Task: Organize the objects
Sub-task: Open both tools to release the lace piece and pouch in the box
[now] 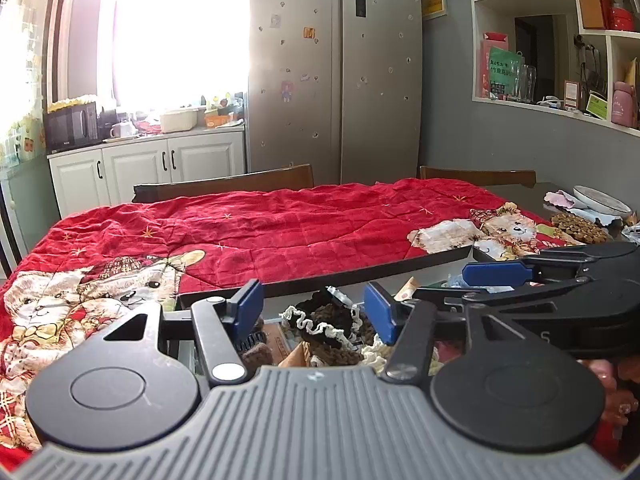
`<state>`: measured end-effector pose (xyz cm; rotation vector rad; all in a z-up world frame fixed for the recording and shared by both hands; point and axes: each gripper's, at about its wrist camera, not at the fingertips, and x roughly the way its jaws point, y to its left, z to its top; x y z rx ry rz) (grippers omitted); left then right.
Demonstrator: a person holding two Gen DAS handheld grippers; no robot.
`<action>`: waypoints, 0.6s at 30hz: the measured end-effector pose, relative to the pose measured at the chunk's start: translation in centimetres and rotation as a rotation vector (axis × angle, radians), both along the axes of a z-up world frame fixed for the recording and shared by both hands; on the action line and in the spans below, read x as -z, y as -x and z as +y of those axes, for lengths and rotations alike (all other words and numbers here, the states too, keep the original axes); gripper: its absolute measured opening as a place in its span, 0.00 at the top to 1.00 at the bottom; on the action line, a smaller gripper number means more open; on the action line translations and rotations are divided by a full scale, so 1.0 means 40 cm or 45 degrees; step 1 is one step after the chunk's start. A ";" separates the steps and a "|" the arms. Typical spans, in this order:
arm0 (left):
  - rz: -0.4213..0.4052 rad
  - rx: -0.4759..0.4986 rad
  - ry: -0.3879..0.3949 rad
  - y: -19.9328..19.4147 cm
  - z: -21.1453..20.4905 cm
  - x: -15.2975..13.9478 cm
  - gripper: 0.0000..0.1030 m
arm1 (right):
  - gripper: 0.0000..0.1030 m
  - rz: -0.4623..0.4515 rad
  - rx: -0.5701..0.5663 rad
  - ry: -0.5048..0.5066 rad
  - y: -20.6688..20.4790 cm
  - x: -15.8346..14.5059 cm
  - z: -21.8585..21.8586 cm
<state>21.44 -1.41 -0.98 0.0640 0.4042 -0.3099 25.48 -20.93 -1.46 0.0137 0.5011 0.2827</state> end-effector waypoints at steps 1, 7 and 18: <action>-0.005 -0.001 0.001 0.003 0.000 -0.003 0.28 | 0.46 -0.001 0.002 -0.001 0.001 -0.002 -0.001; -0.022 -0.008 0.007 0.016 0.006 -0.015 0.26 | 0.45 -0.007 0.004 -0.018 0.012 -0.018 -0.008; -0.028 -0.023 0.031 0.038 0.020 -0.042 0.24 | 0.42 -0.023 0.004 -0.038 0.038 -0.053 -0.017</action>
